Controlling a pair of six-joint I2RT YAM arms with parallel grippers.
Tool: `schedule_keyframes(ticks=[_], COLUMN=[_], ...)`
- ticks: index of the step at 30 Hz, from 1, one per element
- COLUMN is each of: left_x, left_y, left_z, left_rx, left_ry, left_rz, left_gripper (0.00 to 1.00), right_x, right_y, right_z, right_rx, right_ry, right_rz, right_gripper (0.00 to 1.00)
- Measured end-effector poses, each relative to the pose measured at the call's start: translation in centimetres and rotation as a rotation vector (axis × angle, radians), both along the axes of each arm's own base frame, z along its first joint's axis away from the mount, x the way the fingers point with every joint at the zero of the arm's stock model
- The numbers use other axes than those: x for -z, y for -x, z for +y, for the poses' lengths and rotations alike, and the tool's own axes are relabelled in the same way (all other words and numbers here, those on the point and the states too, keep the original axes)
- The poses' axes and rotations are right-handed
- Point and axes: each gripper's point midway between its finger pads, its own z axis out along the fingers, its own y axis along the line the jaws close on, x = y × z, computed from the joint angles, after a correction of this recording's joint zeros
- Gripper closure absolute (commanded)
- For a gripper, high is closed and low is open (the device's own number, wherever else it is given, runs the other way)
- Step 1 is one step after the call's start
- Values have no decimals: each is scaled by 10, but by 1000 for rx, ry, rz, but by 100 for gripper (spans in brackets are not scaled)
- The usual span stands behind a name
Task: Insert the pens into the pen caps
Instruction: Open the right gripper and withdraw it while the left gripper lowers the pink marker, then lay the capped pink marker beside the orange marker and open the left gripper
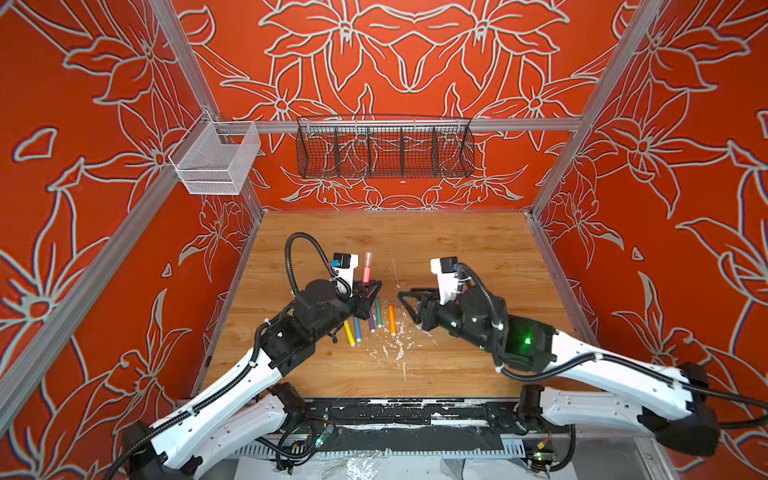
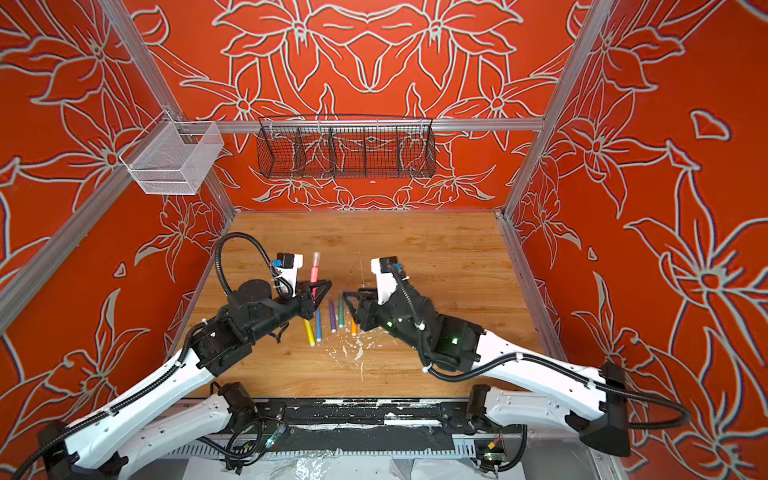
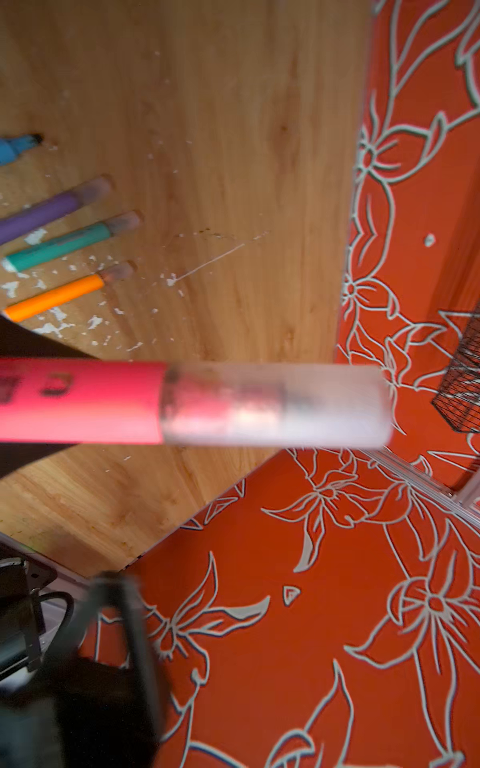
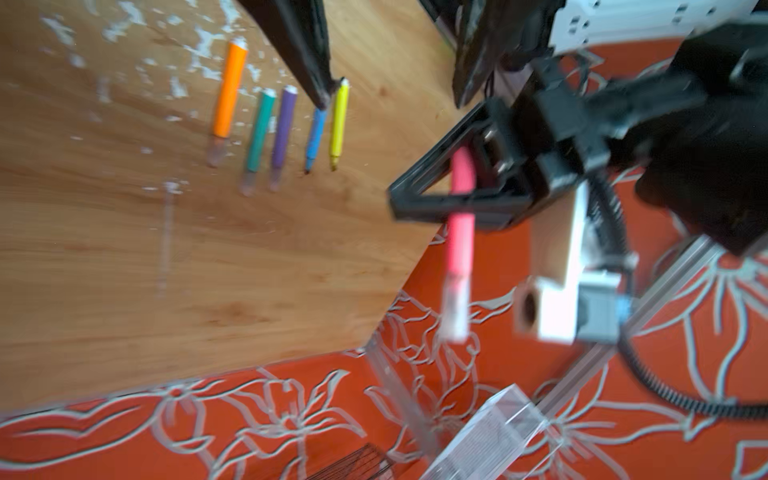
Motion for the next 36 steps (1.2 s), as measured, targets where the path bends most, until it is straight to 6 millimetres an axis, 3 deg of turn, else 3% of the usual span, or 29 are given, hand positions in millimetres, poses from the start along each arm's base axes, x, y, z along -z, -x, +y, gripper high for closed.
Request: schedule_keyframes(ticks=[4, 7, 12, 18, 21, 26, 29, 33, 36], left_x=[48, 81, 133, 160, 170, 195, 211, 228, 236], left_y=[4, 4, 15, 16, 6, -2, -5, -7, -8], left_z=[8, 7, -22, -73, -93, -110, -109, -102, -96], left_rx=[-110, -168, -171, -166, -196, -237, -274, -319, -345], left_ry=[-79, -143, -258, -352, -387, -462, -512, -579, -613], left_rz=[145, 242, 371, 426, 445, 487, 509, 527, 537], left_gripper=[100, 100, 100, 100, 100, 100, 100, 100, 100], right_x=[3, 26, 84, 141, 152, 152, 157, 181, 185], right_y=[-17, -27, -47, -61, -66, -77, -83, -83, -82], right_z=[-59, -97, -155, -212, -233, -255, -266, -280, -284], right_rx=[165, 281, 484, 675, 760, 864, 911, 942, 949], right_ry=[51, 117, 268, 381, 414, 467, 516, 605, 616], right_rz=[-16, -4, 66, 167, 185, 164, 153, 200, 202], right_gripper=[44, 42, 42, 45, 45, 45, 44, 46, 45])
